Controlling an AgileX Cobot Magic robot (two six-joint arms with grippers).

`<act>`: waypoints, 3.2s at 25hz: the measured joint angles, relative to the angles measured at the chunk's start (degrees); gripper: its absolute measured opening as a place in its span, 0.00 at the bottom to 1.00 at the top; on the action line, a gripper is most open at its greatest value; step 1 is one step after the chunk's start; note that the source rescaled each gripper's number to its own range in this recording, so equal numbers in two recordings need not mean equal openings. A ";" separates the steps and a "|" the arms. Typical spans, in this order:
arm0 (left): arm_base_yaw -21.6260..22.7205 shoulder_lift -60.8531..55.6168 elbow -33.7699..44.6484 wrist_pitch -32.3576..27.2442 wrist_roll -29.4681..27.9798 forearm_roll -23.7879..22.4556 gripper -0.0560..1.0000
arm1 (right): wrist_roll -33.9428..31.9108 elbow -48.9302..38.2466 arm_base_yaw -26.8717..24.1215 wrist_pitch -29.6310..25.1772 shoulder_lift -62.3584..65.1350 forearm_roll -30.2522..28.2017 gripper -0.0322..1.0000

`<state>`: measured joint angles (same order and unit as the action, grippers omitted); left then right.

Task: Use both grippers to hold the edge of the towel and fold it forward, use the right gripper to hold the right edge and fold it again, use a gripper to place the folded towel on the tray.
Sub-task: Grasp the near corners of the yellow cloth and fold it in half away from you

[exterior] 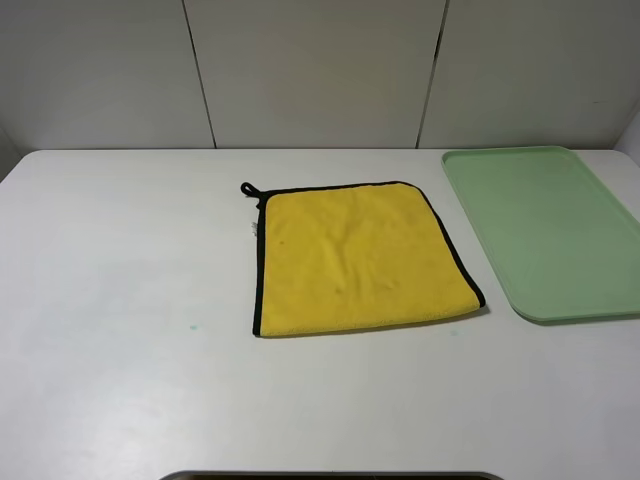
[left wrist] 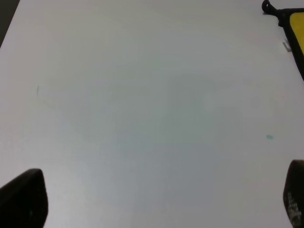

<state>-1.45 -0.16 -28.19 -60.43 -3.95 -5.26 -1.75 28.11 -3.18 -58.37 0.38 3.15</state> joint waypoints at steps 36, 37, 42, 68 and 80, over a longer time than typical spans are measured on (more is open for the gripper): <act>0.00 0.00 0.00 0.00 0.00 0.00 1.00 | 0.00 0.00 0.00 0.00 0.00 0.04 1.00; 0.00 0.00 0.00 0.00 0.00 0.00 1.00 | 0.00 0.00 0.00 0.00 0.00 0.04 1.00; 0.00 0.00 0.00 0.00 0.00 0.00 1.00 | 0.00 0.00 0.00 0.00 0.00 0.07 1.00; -11.41 27.51 -12.01 4.37 7.05 -0.06 1.00 | 12.94 16.42 0.05 2.00 -35.62 10.01 1.00; -36.81 44.75 -12.00 4.82 14.86 -5.87 1.00 | 26.84 21.52 17.38 5.19 -55.63 12.21 1.00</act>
<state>-38.26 44.59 -40.19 -55.60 10.92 -11.14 25.09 49.63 14.20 -53.18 -55.24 15.35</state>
